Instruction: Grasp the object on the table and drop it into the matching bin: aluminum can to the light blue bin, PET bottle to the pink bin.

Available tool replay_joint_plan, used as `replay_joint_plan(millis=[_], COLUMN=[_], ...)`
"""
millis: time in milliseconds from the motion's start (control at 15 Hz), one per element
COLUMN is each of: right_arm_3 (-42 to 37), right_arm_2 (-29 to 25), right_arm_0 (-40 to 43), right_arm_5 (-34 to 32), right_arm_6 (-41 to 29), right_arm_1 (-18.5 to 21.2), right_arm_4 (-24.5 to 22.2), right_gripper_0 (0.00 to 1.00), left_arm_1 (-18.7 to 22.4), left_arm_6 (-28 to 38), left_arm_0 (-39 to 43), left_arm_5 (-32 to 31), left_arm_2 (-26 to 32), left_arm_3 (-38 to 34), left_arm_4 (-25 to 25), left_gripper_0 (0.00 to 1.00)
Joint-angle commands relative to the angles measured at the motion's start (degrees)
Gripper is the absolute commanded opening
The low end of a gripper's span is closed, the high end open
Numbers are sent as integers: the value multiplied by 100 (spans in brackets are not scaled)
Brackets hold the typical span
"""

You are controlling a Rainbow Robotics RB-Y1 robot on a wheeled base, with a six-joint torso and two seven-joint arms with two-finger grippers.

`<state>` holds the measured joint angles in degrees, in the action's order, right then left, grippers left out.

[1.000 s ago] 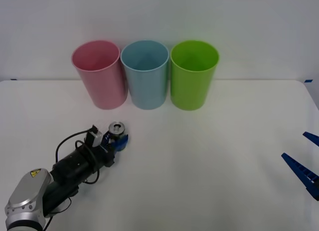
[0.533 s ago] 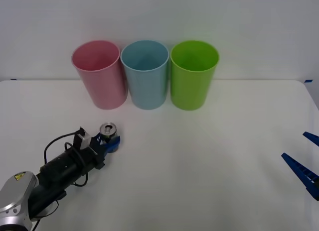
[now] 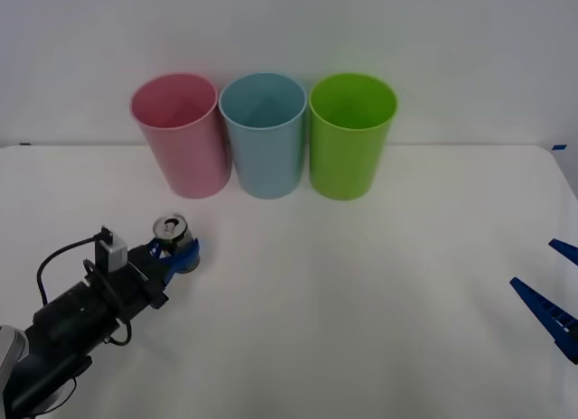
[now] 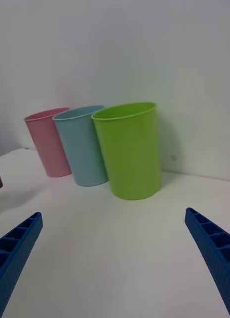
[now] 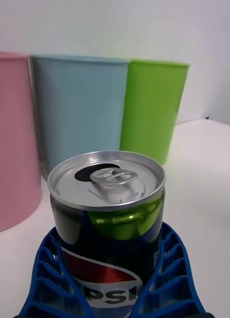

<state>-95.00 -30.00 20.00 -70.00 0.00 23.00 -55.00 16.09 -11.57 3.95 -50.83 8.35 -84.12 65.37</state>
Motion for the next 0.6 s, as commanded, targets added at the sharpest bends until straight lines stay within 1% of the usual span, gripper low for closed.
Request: replay_joint_plan(millis=[67,267,333,400,600], right_arm_3=[0,0,0,0,0], right_arm_2=[0,0,0,0,0], right_arm_0=[0,0,0,0,0], right_arm_5=[0,0,0,0,0], right_arm_6=[0,0,0,0,0], right_arm_1=[0,0,0,0,0], right_arm_4=[0,0,0,0,0], right_gripper_0=[100,100,100,100,100], left_arm_1=[52,131,157,184,395], left_arm_6=[550,1034,1077,1113,1236], left_arm_0=[238,300,300,300,291], left_arm_5=[117,267,337,504,1269], left_arm_2=[0,0,0,-44,-308], left_arm_3=[-650,-1115,-1230,-1344,-1792], left_arm_4=[-130,-279,-341,-438,-736], left_gripper_0=[0,0,0,0,0])
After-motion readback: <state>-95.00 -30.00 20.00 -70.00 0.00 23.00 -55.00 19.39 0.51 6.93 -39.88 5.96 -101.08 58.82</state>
